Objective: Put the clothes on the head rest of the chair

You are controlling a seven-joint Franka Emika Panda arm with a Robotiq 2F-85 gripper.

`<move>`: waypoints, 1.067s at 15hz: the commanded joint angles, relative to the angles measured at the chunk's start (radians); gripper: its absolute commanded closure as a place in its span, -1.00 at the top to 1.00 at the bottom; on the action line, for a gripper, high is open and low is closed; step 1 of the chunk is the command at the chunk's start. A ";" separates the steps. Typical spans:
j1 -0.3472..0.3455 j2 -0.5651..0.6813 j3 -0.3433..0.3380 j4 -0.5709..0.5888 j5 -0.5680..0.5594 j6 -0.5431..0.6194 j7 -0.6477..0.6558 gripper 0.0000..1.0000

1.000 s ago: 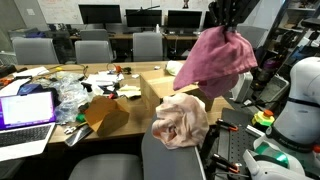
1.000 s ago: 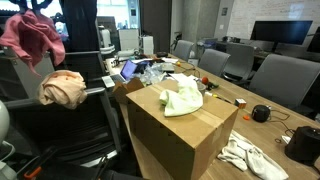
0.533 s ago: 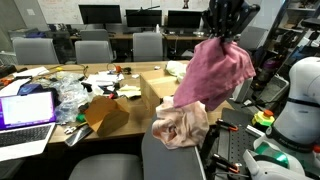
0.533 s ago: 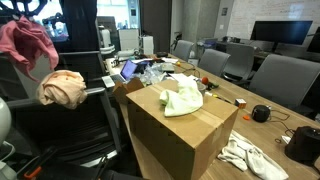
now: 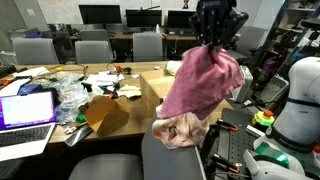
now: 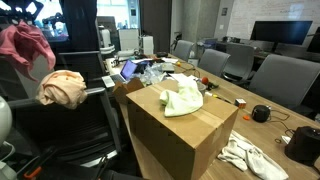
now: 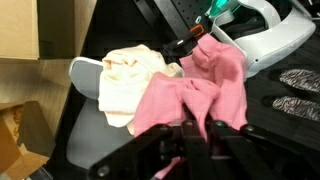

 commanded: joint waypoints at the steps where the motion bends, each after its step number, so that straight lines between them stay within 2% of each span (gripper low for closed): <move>1: 0.003 0.043 0.014 0.038 0.015 0.048 0.043 -0.96; 5: -0.002 0.079 0.025 0.028 0.012 0.103 0.098 -0.96; 13: -0.003 0.152 0.040 0.040 0.040 0.059 0.165 -0.96; 16: -0.007 0.151 0.052 0.020 0.024 0.098 0.199 -0.96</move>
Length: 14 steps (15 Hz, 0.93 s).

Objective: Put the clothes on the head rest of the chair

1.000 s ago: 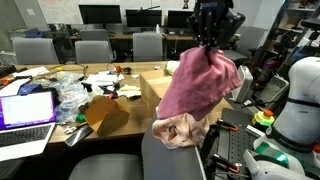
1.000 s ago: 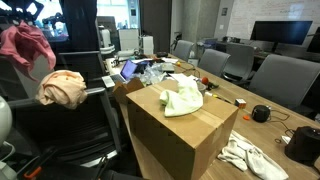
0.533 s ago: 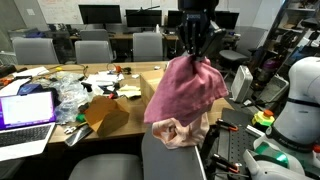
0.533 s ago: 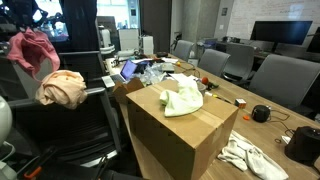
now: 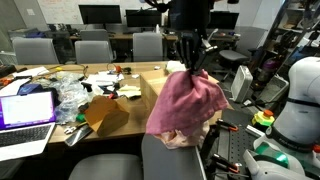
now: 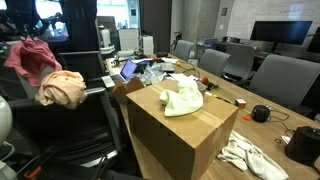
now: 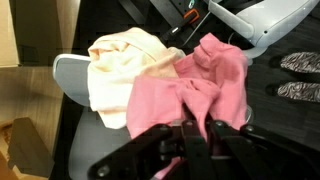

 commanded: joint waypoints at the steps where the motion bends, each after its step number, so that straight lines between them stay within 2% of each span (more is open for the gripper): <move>1: -0.009 0.005 0.018 0.011 0.001 0.019 0.054 -0.96; 7: -0.030 0.002 0.017 -0.030 -0.013 0.085 0.163 -0.96; 14: -0.062 -0.009 0.017 -0.090 -0.045 0.100 0.244 -0.96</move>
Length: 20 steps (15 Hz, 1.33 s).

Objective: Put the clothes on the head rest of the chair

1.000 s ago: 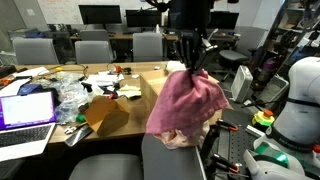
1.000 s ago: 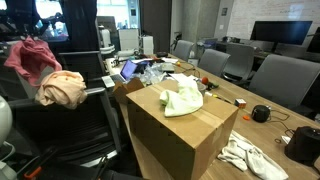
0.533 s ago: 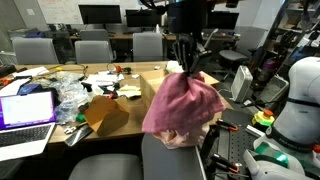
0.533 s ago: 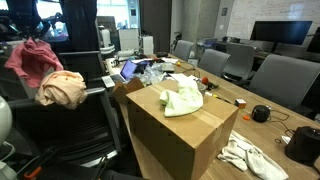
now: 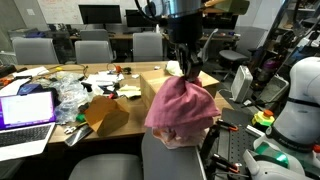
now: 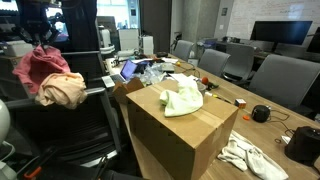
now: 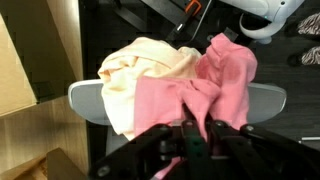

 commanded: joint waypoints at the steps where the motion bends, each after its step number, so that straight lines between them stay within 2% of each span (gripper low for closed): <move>1: -0.013 -0.019 0.015 -0.026 -0.041 0.014 0.041 -0.96; 14: 0.035 -0.025 0.106 -0.055 -0.167 0.052 0.070 -0.96; 20: 0.080 -0.031 0.145 -0.141 -0.216 0.060 0.048 -0.96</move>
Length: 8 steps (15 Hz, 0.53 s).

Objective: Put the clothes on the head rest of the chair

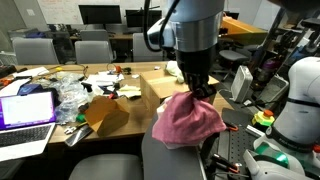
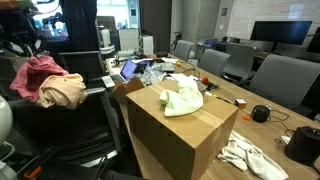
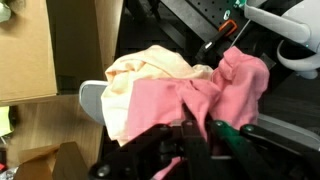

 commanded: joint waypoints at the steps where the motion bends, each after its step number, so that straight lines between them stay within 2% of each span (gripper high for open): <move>1: 0.036 -0.026 0.026 -0.068 -0.033 0.030 0.002 -0.96; 8: 0.112 0.029 0.121 -0.075 -0.002 0.076 0.113 -0.96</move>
